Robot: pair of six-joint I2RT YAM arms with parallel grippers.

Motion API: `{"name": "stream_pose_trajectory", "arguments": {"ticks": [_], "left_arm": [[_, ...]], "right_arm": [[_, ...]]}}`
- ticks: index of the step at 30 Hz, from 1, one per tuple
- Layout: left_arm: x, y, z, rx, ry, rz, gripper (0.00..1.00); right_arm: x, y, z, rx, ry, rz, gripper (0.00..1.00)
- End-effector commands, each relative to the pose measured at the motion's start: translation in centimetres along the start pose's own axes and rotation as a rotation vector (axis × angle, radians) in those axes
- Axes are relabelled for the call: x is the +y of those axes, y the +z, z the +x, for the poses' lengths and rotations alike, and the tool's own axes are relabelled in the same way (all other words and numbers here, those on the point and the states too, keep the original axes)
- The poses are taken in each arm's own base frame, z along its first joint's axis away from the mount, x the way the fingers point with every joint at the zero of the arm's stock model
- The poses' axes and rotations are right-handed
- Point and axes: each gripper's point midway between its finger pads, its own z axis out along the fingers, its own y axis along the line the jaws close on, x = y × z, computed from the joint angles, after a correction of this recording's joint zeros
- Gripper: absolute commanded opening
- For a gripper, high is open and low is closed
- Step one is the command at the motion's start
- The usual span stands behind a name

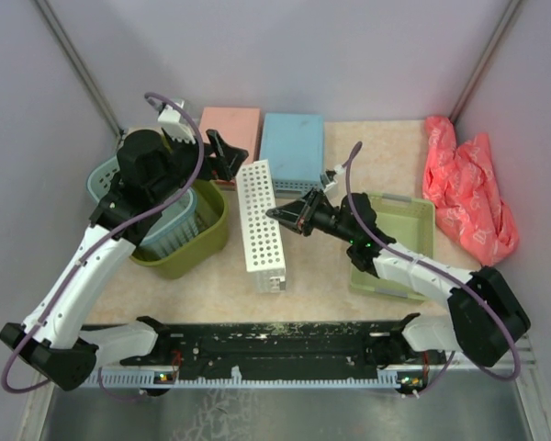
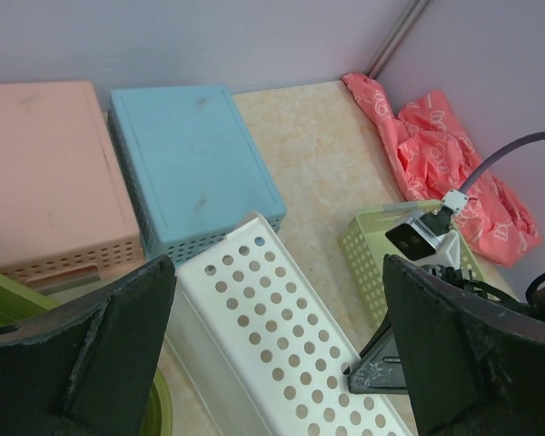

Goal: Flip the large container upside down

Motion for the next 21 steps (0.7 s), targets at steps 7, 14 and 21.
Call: {"name": "stream_pose_trajectory", "arguments": {"ticks": [7, 14, 21], "left_arm": [[-0.5, 0.5, 0.3, -0.003, -0.020, 0.038, 1.00], [-0.5, 0.9, 0.9, 0.013, -0.023, 0.047, 1.00], [-0.5, 1.2, 1.4, 0.023, -0.021, 0.054, 1.00]], "right_arm": [[0.8, -0.7, -0.2, -0.055, 0.209, -0.216, 0.00], [-3.8, -2.1, 0.1, -0.098, 0.255, -0.087, 0.00], [-9.2, -5.3, -0.9, -0.192, 0.105, 0.299, 0.22]]}}
